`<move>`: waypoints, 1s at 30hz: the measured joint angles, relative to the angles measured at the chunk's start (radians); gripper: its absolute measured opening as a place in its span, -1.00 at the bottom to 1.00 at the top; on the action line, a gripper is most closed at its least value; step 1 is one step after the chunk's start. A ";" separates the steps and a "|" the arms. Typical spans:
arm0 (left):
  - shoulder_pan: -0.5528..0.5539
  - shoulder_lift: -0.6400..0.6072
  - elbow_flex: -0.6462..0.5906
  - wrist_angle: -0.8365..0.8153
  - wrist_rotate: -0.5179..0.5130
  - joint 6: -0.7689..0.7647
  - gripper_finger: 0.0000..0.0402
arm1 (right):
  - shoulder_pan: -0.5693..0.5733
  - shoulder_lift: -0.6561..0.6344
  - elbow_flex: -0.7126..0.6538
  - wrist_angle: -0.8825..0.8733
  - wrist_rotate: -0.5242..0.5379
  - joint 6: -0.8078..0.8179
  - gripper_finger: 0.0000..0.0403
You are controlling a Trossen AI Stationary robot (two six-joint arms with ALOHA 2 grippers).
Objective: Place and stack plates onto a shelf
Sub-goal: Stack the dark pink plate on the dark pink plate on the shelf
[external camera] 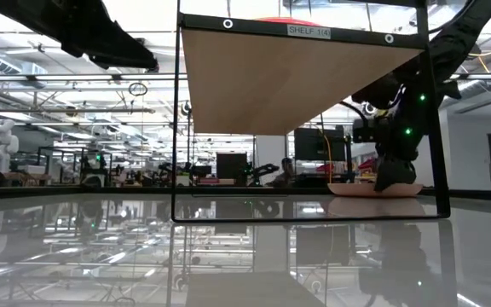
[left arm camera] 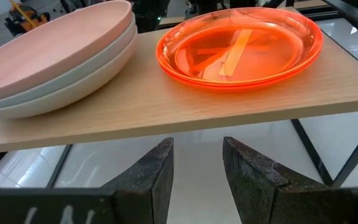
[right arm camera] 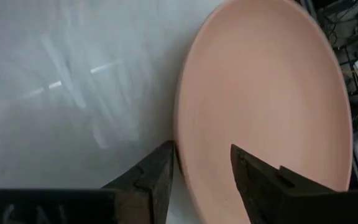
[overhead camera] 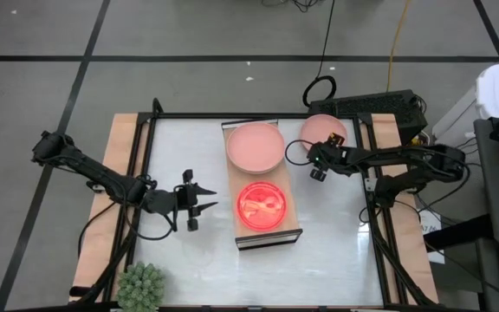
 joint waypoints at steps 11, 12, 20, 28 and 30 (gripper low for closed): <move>0.000 0.000 0.000 -0.001 0.000 0.003 -0.28 | -0.009 0.043 0.000 0.000 -0.004 -0.014 -0.63; 0.000 0.000 0.000 -0.001 0.000 0.003 -0.28 | -0.009 0.043 0.000 -0.001 -0.005 -0.016 -0.69; 0.000 0.000 0.000 -0.001 0.000 0.004 -0.28 | -0.009 0.043 0.000 -0.002 -0.006 -0.028 -0.96; 0.000 0.000 0.000 -0.002 0.000 0.004 -0.28 | 0.004 -0.002 0.000 -0.017 -0.007 -0.034 -0.98; 0.000 0.000 0.000 -0.003 0.000 0.003 -0.28 | 0.017 -0.039 0.000 -0.032 -0.006 -0.037 -0.99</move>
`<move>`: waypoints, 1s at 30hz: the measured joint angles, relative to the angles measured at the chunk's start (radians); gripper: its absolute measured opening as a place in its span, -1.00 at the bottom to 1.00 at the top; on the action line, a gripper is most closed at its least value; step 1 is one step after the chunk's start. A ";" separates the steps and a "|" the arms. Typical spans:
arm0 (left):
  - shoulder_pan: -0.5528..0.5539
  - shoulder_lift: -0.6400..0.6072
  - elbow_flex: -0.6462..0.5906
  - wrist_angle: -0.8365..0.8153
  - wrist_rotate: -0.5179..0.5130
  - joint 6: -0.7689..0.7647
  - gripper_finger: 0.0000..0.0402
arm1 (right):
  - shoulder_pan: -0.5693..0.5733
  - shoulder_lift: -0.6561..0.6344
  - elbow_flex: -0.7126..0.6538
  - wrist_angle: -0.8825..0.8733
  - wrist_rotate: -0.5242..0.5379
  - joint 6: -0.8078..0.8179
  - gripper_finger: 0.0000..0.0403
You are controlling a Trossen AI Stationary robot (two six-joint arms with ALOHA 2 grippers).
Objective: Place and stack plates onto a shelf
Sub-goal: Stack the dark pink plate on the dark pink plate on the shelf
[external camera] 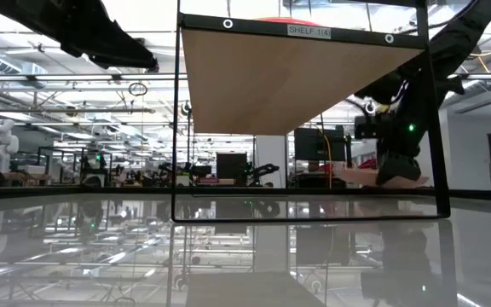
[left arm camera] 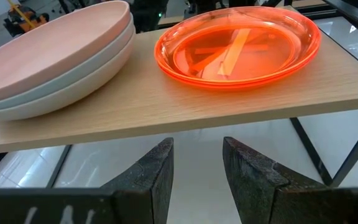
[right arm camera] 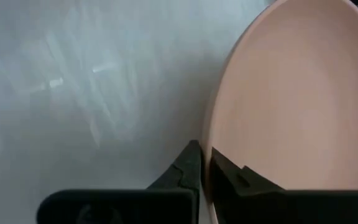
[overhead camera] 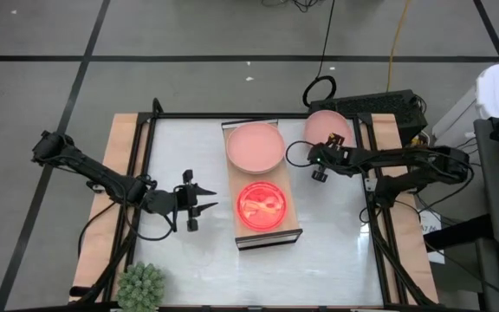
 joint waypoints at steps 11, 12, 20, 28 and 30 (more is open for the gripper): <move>0.000 0.000 0.000 -0.003 0.000 -0.003 -0.28 | 0.088 -0.226 0.007 -0.102 -0.048 -0.009 -0.99; 0.000 0.000 0.000 -0.003 0.000 -0.004 -0.28 | 0.099 -0.240 0.018 -0.122 -0.048 -0.008 -1.00; 0.000 0.000 0.000 -0.002 0.000 -0.023 -0.28 | 0.194 -0.274 0.170 -0.244 -0.040 0.048 -1.00; 0.000 0.000 0.000 -0.005 0.000 -0.079 -0.28 | 0.290 -0.271 0.288 -0.293 0.092 0.011 -1.00; 0.000 0.000 0.000 -0.005 0.000 -0.097 -0.28 | 0.312 -0.271 0.324 -0.297 0.108 -0.007 -1.00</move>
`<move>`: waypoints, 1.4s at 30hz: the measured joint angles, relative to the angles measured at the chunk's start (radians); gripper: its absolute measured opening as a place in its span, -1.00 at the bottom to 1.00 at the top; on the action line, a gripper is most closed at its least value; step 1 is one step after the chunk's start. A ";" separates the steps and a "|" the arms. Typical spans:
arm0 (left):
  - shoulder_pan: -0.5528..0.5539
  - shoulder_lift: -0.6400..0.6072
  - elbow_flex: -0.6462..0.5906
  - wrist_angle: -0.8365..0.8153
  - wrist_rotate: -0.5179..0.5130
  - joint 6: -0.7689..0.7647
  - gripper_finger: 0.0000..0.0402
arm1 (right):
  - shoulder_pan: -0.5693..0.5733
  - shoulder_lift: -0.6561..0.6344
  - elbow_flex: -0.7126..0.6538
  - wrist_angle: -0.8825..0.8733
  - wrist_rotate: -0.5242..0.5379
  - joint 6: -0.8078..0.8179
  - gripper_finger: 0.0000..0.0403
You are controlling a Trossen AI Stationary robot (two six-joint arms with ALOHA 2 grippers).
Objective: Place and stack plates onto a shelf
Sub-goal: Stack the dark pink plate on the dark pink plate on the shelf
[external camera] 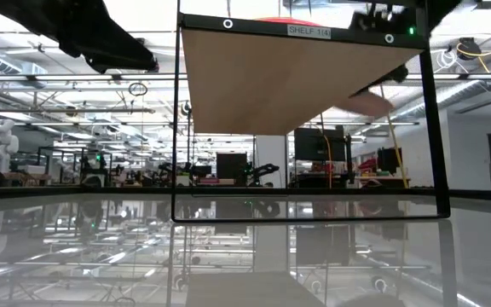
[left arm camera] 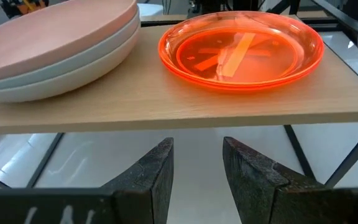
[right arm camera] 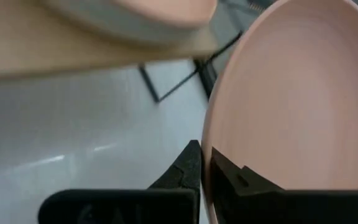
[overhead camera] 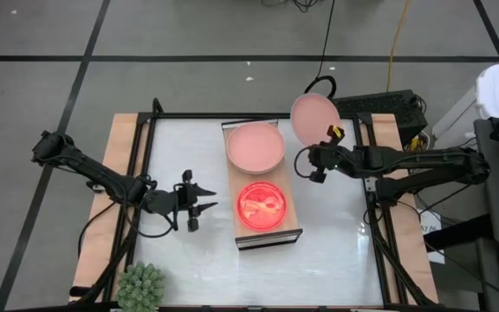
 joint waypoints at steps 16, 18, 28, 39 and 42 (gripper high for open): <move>-0.002 0.000 0.000 -0.004 0.000 -0.118 -0.28 | 0.104 0.249 0.402 0.016 0.030 -0.265 -1.00; -0.002 0.000 0.000 -0.008 0.000 -0.118 -0.28 | 0.106 0.298 0.443 0.013 0.027 -0.285 -0.99; -0.002 0.000 0.000 -0.027 0.000 -0.112 -0.28 | 0.121 0.438 0.522 -0.008 -0.111 -0.301 -0.99; -0.002 0.000 0.000 -0.026 0.000 -0.111 -0.28 | 0.152 0.449 0.523 -0.057 -0.183 -0.282 -0.91; -0.002 0.000 0.000 -0.026 0.000 -0.116 -0.28 | 0.151 0.449 0.523 -0.059 -0.187 -0.262 -0.86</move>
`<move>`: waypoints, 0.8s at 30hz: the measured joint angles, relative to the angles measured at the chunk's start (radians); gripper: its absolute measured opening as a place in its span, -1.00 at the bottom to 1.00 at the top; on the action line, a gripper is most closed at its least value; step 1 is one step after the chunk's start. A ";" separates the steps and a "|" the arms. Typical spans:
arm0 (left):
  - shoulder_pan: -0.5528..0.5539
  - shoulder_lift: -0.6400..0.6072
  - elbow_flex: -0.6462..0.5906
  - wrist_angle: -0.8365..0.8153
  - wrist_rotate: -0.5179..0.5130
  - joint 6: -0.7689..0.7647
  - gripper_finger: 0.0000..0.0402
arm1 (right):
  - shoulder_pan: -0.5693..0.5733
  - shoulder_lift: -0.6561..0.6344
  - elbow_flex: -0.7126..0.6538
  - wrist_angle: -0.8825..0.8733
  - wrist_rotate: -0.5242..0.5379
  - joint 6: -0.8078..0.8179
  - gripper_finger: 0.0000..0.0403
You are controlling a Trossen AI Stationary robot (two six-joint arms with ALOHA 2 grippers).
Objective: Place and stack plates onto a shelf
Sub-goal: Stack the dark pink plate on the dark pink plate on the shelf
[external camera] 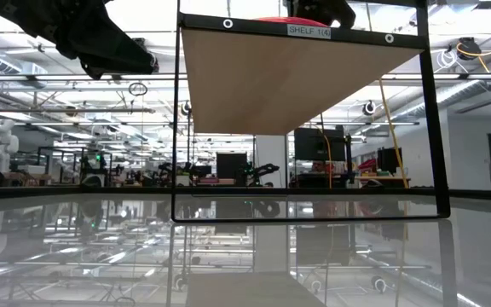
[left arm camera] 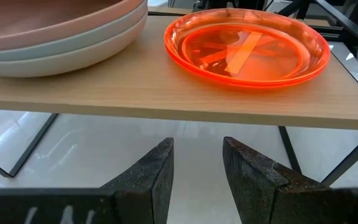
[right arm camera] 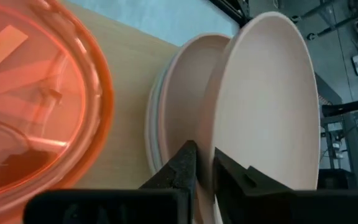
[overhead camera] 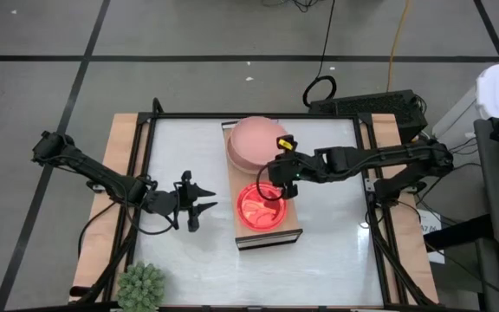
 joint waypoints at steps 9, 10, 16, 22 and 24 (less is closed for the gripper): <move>0.000 0.000 0.000 0.000 0.000 -0.018 -0.28 | 0.000 0.000 -0.011 0.013 -0.001 0.015 -0.75; 0.000 0.000 0.000 0.000 0.000 -0.018 -0.28 | 0.000 0.000 -0.011 0.017 -0.001 0.015 -0.72; 0.000 0.000 0.000 0.000 0.000 -0.016 -0.28 | 0.000 0.000 -0.011 0.074 -0.001 0.009 -0.56; 0.000 0.000 0.000 0.000 0.000 -0.014 -0.28 | 0.000 0.000 -0.012 0.097 -0.001 0.010 -0.41; 0.000 0.000 0.000 0.000 0.000 -0.014 -0.28 | 0.000 0.000 -0.012 0.101 -0.001 0.006 -0.38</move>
